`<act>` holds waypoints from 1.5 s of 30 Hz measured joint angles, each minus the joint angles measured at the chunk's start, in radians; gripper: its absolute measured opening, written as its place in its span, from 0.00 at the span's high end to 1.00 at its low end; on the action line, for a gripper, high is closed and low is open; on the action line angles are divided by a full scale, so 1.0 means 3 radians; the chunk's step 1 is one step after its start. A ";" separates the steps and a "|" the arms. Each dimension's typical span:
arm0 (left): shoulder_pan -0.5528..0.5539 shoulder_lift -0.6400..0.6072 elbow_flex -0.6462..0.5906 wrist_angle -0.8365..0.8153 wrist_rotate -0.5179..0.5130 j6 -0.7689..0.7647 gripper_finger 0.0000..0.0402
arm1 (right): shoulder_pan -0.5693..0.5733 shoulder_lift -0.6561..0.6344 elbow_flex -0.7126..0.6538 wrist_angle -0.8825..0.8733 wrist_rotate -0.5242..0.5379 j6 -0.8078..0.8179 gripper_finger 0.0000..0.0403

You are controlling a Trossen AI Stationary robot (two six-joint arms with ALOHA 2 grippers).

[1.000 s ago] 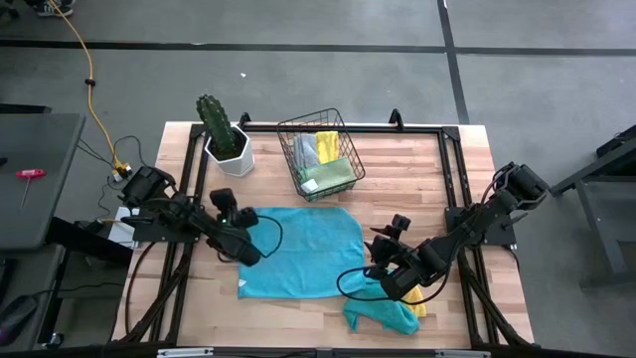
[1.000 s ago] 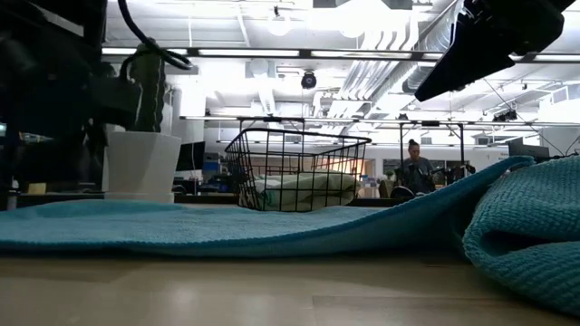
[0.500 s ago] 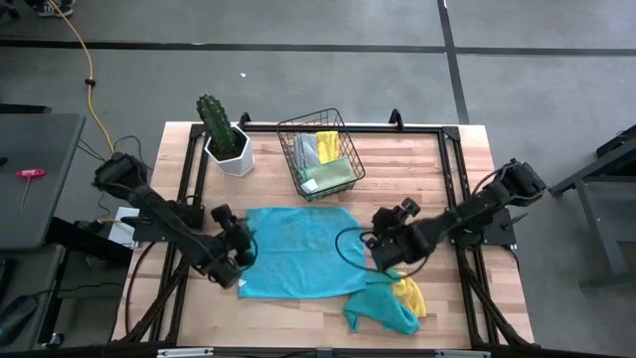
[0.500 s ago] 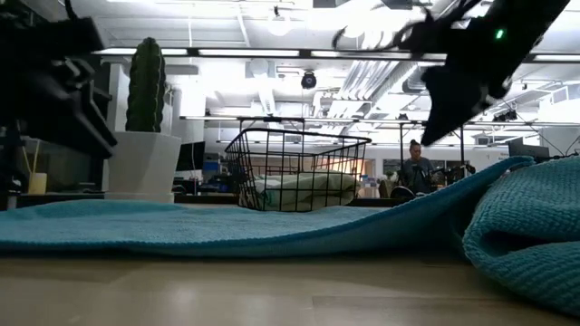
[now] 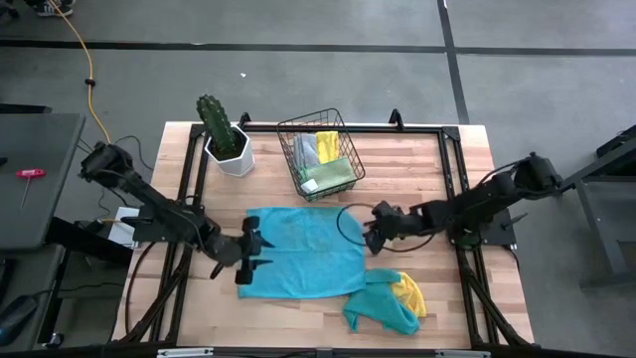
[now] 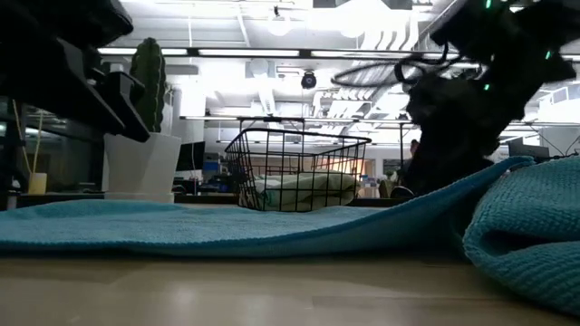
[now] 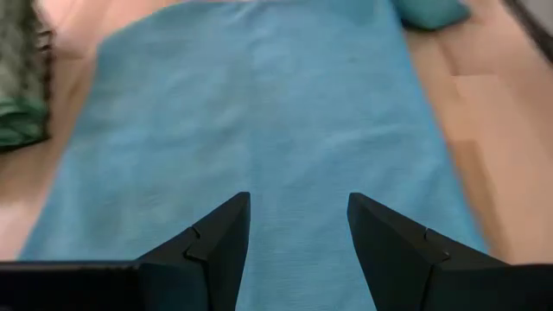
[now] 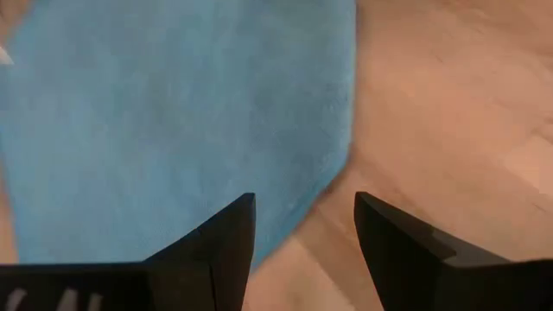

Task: Fold microfiber towels
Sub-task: Fold the left blue microfiber cloth

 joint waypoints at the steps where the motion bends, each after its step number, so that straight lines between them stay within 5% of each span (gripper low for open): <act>1: 0.0042 -0.0052 -0.0063 0.0039 0.0022 0.0033 0.54 | -0.0072 -0.0006 -0.0109 0.0214 -0.0070 0.0056 0.53; 10: 0.0279 -0.0443 -0.0913 0.1033 0.0248 -0.0298 0.54 | -0.0431 0.0072 -0.0496 0.0868 -0.0318 0.0649 0.53; 18: 0.0651 -0.0533 -0.0993 0.0457 0.0444 -0.1343 0.54 | -0.0430 0.0659 -0.0333 0.1325 -0.0355 0.0902 0.53; 23: 0.0757 -0.0538 -0.0992 0.0395 0.0690 -0.1323 0.54 | -0.0430 0.0821 -0.0128 0.1284 -0.0350 0.0835 0.53; 45: 0.0784 -0.0536 -0.0992 0.0200 0.0666 -0.1257 0.54 | 0.0001 0.0712 0.0345 0.1316 -0.0202 0.0151 0.66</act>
